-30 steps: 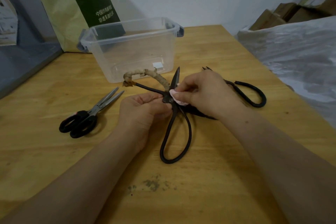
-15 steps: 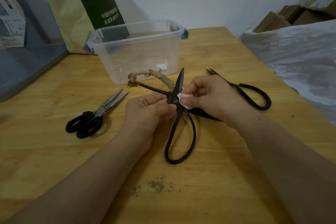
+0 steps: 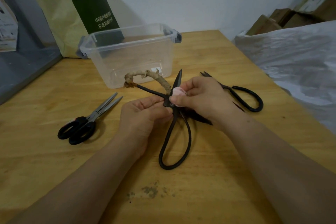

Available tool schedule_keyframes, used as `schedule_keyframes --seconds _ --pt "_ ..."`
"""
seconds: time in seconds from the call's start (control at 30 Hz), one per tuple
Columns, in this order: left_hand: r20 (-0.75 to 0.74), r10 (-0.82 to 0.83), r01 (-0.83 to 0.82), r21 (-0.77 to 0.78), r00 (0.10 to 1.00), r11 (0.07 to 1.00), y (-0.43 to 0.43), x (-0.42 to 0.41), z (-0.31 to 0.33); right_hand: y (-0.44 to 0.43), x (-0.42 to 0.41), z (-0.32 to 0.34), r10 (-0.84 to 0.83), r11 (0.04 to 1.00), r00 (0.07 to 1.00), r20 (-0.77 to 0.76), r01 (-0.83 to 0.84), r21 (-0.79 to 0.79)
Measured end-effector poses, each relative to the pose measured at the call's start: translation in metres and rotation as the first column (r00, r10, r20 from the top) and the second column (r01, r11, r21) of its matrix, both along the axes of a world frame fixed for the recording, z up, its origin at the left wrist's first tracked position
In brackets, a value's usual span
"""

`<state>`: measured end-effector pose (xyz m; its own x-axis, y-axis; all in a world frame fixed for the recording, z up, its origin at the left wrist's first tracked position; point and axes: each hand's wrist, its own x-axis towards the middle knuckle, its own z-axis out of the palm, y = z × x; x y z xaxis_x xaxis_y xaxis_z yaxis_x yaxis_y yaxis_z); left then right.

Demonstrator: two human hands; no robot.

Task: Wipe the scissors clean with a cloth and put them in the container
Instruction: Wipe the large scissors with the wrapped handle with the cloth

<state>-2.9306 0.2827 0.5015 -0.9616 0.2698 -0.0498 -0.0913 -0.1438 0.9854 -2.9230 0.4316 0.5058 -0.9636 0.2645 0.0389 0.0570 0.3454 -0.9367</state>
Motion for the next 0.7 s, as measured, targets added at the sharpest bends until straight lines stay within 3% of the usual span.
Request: schedule_keyframes --seconds 0.1,0.17,0.23,0.37,0.7 --pt "-0.023 -0.052 0.052 -0.006 0.998 0.999 0.000 0.002 0.001 -0.002 -0.002 0.003 -0.073 0.975 0.996 -0.044 0.062 -0.216" --pt "-0.014 -0.067 0.067 0.002 0.998 0.998 0.001 0.003 0.001 0.002 -0.005 0.004 -0.165 0.945 0.983 -0.077 0.135 -0.298" --pt "0.005 -0.069 0.069 0.018 0.998 0.997 0.002 0.004 0.002 0.010 -0.002 0.008 -0.144 0.926 0.985 -0.093 0.101 -0.363" --pt "0.003 -0.059 0.059 0.034 0.998 0.998 0.000 0.003 0.003 0.011 0.009 0.009 0.081 0.963 0.997 -0.015 -0.082 -0.257" --pt "-0.023 -0.095 0.095 -0.006 0.995 0.995 0.004 0.007 0.004 0.007 -0.013 0.007 -0.242 0.903 0.961 -0.132 0.173 -0.393"
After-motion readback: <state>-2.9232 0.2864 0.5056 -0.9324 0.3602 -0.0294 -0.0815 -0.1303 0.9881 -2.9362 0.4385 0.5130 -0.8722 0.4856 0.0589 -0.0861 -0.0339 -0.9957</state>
